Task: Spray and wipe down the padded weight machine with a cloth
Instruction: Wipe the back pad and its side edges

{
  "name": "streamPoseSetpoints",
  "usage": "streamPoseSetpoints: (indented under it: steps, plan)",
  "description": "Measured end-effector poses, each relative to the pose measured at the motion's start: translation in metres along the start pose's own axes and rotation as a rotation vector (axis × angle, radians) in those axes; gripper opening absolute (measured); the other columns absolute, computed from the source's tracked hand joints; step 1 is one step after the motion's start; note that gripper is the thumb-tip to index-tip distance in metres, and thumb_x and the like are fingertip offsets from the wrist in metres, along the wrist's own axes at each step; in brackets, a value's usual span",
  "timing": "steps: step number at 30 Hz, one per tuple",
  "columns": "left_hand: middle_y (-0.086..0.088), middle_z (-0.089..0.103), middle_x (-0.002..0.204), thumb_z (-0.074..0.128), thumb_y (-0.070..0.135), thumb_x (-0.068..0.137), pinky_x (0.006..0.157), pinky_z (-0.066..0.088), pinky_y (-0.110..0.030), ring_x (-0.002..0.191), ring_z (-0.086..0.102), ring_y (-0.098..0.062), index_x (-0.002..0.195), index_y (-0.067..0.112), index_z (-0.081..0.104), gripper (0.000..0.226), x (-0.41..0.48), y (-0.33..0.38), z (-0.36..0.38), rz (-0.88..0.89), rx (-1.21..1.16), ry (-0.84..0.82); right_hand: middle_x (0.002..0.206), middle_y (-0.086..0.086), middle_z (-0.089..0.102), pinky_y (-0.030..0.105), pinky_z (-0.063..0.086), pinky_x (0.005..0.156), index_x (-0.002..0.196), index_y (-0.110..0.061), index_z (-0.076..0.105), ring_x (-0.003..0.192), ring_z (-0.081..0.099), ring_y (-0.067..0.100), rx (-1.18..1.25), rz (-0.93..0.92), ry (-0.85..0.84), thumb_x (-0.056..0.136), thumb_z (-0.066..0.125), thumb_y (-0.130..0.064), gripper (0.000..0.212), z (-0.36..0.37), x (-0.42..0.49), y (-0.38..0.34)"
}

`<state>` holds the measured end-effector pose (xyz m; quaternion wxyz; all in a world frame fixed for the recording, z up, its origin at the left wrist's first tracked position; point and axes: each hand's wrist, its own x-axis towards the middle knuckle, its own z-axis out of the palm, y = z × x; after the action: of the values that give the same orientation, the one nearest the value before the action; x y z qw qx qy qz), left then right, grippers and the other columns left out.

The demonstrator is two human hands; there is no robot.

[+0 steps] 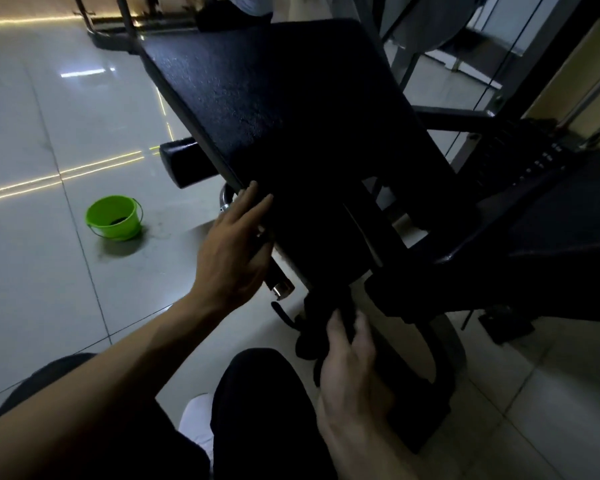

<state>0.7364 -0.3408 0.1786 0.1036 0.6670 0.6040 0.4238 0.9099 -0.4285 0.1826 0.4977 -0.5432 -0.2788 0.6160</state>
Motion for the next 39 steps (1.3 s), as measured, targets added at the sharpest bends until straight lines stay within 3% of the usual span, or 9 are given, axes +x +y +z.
streamPoseSetpoints:
  steps: [5, 10, 14, 18, 20, 23, 30, 35, 39]
  plan:
    - [0.012, 0.072, 0.122, 0.06, 0.025, 0.102, 0.101, 0.055, -0.036, 0.115, 0.066, -0.001, 0.126, 0.02, 0.072, 0.028, 0.017, 0.037, -0.044, -0.2, -0.357, 0.125, 0.112, -0.009, 0.074, 0.024, 0.058, 0.084, 0.118, -0.033, 0.065, 0.106, 0.071, 0.009, 0.005, -0.18, -0.109, 0.104, 0.059, -0.028, 0.016, 0.044, 0.005, -0.047]
    - [0.019, 0.065, 0.13, 0.062, 0.045, 0.097, 0.103, 0.047, -0.019, 0.12, 0.06, 0.005, 0.15, 0.02, 0.049, 0.06, 0.044, 0.049, -0.081, -0.179, -0.549, -0.05, 0.106, 0.011, 0.078, 0.032, 0.063, 0.068, 0.126, -0.007, 0.067, 0.087, 0.076, 0.022, 0.281, -0.054, -0.283, 0.104, 0.057, -0.014, 0.024, 0.127, 0.037, -0.102]
    - [0.011, 0.056, 0.146, 0.069, 0.049, 0.086, 0.116, 0.042, -0.041, 0.137, 0.052, -0.01, 0.154, 0.025, 0.04, 0.078, 0.057, 0.03, -0.11, -0.251, -0.591, 0.083, 0.13, 0.014, 0.07, 0.046, 0.044, 0.114, 0.134, -0.011, 0.067, 0.128, 0.063, 0.032, 0.193, 0.062, -0.509, 0.108, 0.043, -0.042, 0.047, 0.18, 0.05, -0.106]
    - [-0.005, 0.071, 0.117, 0.066, 0.019, 0.099, 0.06, 0.06, -0.043, 0.087, 0.072, -0.026, 0.139, 0.023, 0.054, 0.041, 0.077, -0.014, -0.138, -0.37, -0.699, 0.317, 0.132, 0.003, 0.071, 0.047, 0.043, 0.109, 0.135, -0.023, 0.067, 0.13, 0.061, 0.025, -0.066, 0.029, -0.697, 0.107, 0.033, -0.054, 0.054, 0.228, 0.058, -0.102]
    - [-0.006, 0.071, 0.097, 0.062, 0.015, 0.101, 0.055, 0.056, -0.033, 0.076, 0.069, -0.018, 0.121, 0.019, 0.062, 0.02, 0.091, -0.047, -0.152, -0.521, -0.811, 0.461, 0.12, 0.003, 0.076, 0.041, 0.05, 0.103, 0.117, -0.022, 0.076, 0.115, 0.07, 0.021, -0.266, -0.07, -0.638, 0.106, 0.048, -0.04, 0.035, 0.255, 0.065, -0.108]
    - [-0.009, 0.07, 0.099, 0.067, 0.024, 0.095, 0.092, 0.057, -0.055, 0.094, 0.067, -0.031, 0.104, 0.024, 0.064, 0.009, 0.119, -0.105, -0.177, -0.693, -0.928, 0.537, 0.109, 0.009, 0.077, 0.026, 0.056, 0.085, 0.105, -0.017, 0.077, 0.097, 0.072, 0.018, -0.557, -0.362, -0.374, 0.101, 0.062, -0.013, 0.016, 0.305, 0.1, -0.123]
    - [-0.006, 0.07, 0.102, 0.063, 0.034, 0.097, 0.08, 0.058, -0.054, 0.093, 0.069, -0.032, 0.103, 0.034, 0.062, 0.006, 0.208, -0.182, -0.194, -0.682, -0.955, 0.318, 0.172, 0.017, 0.004, 0.05, 0.011, 0.128, 0.164, -0.009, 0.02, 0.159, 0.006, 0.032, -1.403, -0.443, 0.098, 0.106, 0.039, -0.054, 0.075, 0.389, 0.236, -0.151]
    - [-0.002, 0.068, 0.096, 0.058, 0.022, 0.103, 0.065, 0.055, -0.02, 0.084, 0.067, -0.015, 0.113, 0.019, 0.06, 0.011, 0.277, -0.207, -0.184, -0.559, -0.96, 0.118, 0.174, 0.007, -0.003, 0.049, 0.0, 0.128, 0.166, -0.022, 0.006, 0.16, -0.003, 0.023, -1.461, -0.527, 0.235, 0.106, 0.018, -0.063, 0.074, 0.394, 0.257, -0.124]
    - [-0.007, 0.076, 0.103, 0.06, 0.027, 0.102, 0.066, 0.055, -0.031, 0.086, 0.073, -0.02, 0.11, 0.022, 0.067, 0.011, 0.301, -0.235, -0.191, -0.615, -1.052, -0.15, 0.173, -0.008, -0.004, 0.041, -0.004, 0.127, 0.165, -0.033, 0.007, 0.159, -0.005, 0.012, -1.42, -0.596, 0.2, 0.103, 0.018, -0.065, 0.071, 0.39, 0.236, -0.103]
